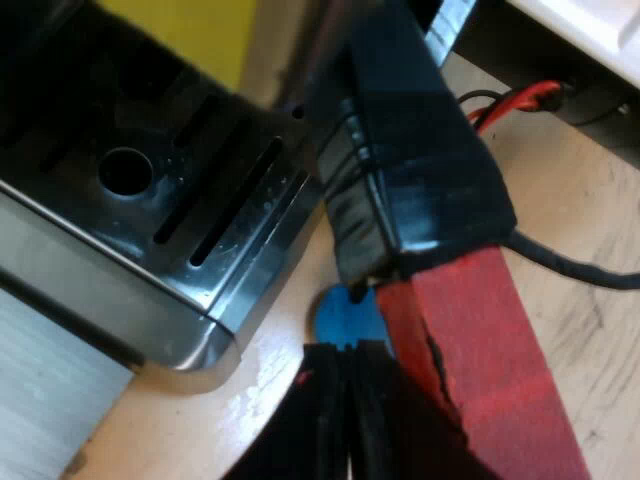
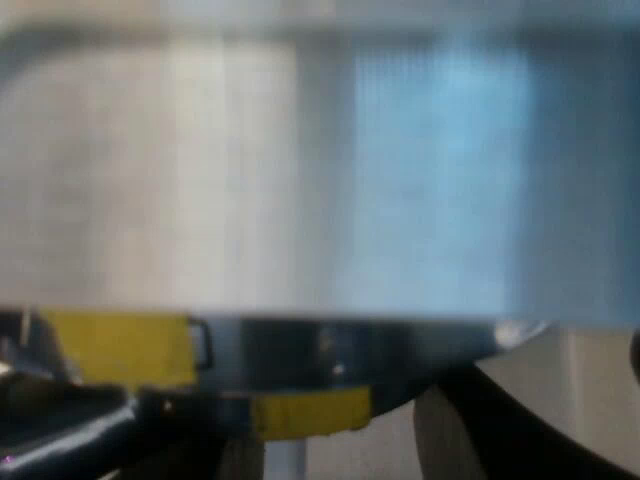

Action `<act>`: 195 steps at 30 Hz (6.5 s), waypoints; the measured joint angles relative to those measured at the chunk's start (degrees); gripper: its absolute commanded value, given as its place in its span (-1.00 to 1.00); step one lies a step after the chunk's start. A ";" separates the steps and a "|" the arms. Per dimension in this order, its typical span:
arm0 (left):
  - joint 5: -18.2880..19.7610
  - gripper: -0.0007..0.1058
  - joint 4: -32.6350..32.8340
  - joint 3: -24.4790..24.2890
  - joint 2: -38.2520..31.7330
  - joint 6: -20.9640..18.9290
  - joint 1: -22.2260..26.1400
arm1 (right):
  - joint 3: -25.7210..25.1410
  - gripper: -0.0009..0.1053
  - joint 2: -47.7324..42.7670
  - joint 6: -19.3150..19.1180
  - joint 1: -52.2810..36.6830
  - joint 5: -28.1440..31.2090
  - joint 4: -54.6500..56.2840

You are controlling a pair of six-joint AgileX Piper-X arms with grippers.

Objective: Put the handle in the coffee machine

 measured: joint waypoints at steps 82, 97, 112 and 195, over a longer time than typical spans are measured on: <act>-17.37 -0.98 -14.18 7.50 -9.96 -29.98 -24.55 | 22.43 -0.35 -63.15 18.21 15.49 -14.97 66.39; -26.55 -0.98 -17.41 8.03 -11.45 -40.29 -33.82 | 22.43 -0.35 -65.24 18.57 15.39 -14.92 71.82; -24.12 -0.98 -21.56 8.90 -11.27 -41.90 -35.44 | 22.43 -0.35 -65.24 18.57 15.39 -13.77 71.94; -21.25 0.23 5.73 7.51 -40.12 -29.07 -10.12 | 22.43 0.35 -65.24 26.68 15.39 -22.86 78.29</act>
